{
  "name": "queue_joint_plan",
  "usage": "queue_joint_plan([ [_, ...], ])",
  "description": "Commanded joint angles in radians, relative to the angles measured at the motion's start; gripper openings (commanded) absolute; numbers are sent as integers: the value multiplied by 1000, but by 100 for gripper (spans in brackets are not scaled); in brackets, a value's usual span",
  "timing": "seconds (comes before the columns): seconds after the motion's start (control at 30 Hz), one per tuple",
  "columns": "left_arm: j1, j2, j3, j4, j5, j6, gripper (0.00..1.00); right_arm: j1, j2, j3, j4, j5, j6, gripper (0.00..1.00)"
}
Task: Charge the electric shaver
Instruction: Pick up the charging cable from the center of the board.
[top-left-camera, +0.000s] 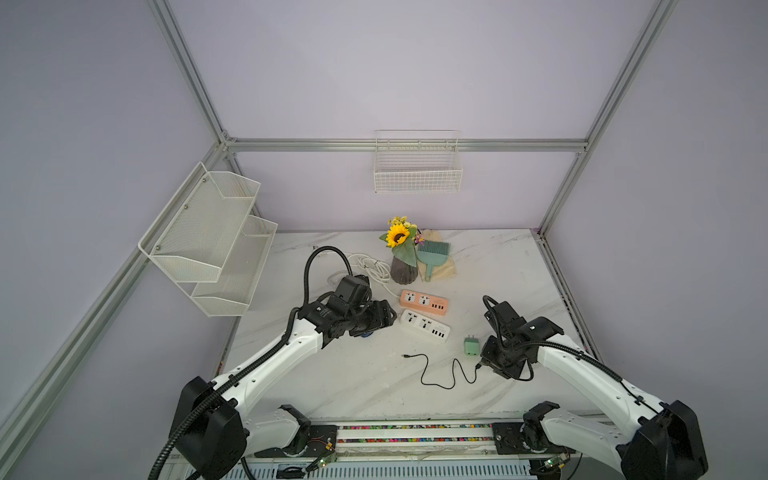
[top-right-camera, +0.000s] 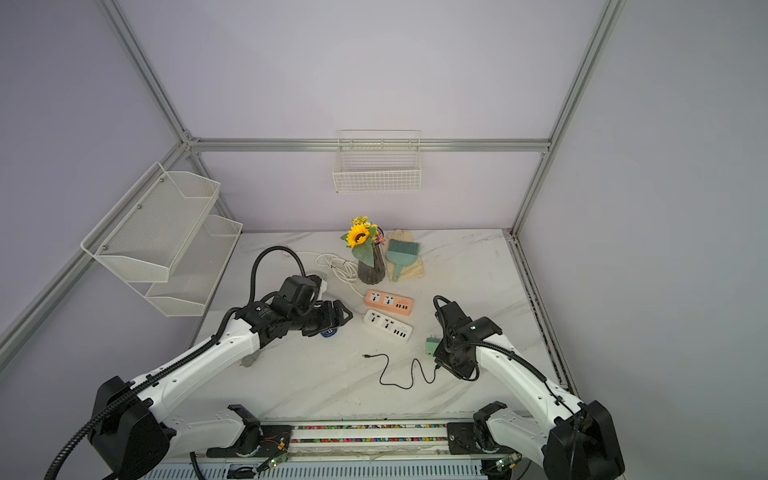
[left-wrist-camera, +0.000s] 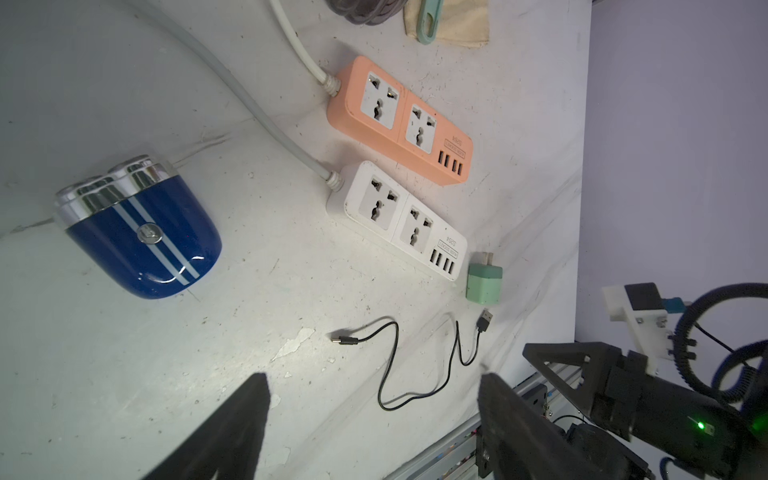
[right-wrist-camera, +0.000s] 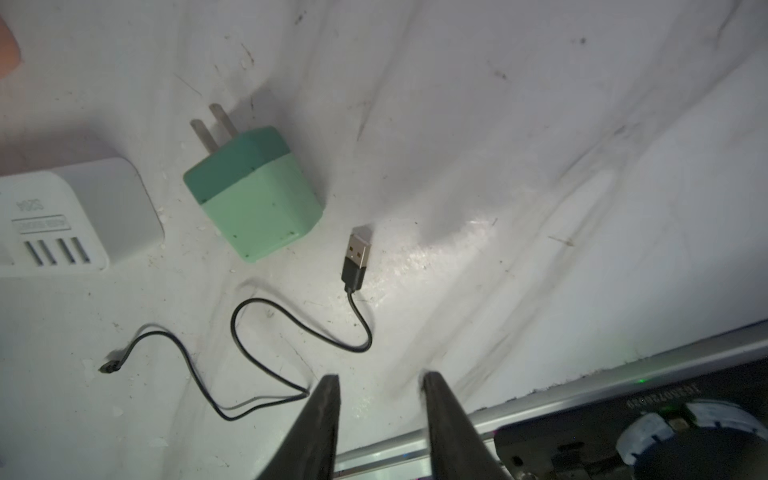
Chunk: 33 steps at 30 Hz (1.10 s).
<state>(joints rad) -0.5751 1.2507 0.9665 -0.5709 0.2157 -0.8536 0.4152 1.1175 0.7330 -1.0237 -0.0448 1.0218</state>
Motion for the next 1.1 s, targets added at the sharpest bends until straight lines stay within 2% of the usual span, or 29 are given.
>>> queue_joint_plan([
  [0.0, -8, -6, -1, 46, 29, -1, 80, -32, 30, -24, 128, -23, 9, 36],
  [0.23, -9, -10, -14, 64, 50, -10, 80, -190, 90, -97, 260, -194, -107, 36],
  [0.6, -12, 3, -11, 74, 54, -21, 79, -204, 160, -115, 278, -241, -129, 36],
  [1.0, -17, 10, -4, 77, 60, -24, 79, -222, 248, -84, 300, -201, -197, 20],
  [1.07, -19, 11, -3, 80, 60, -22, 79, -221, 248, -85, 307, -199, -191, 10],
])
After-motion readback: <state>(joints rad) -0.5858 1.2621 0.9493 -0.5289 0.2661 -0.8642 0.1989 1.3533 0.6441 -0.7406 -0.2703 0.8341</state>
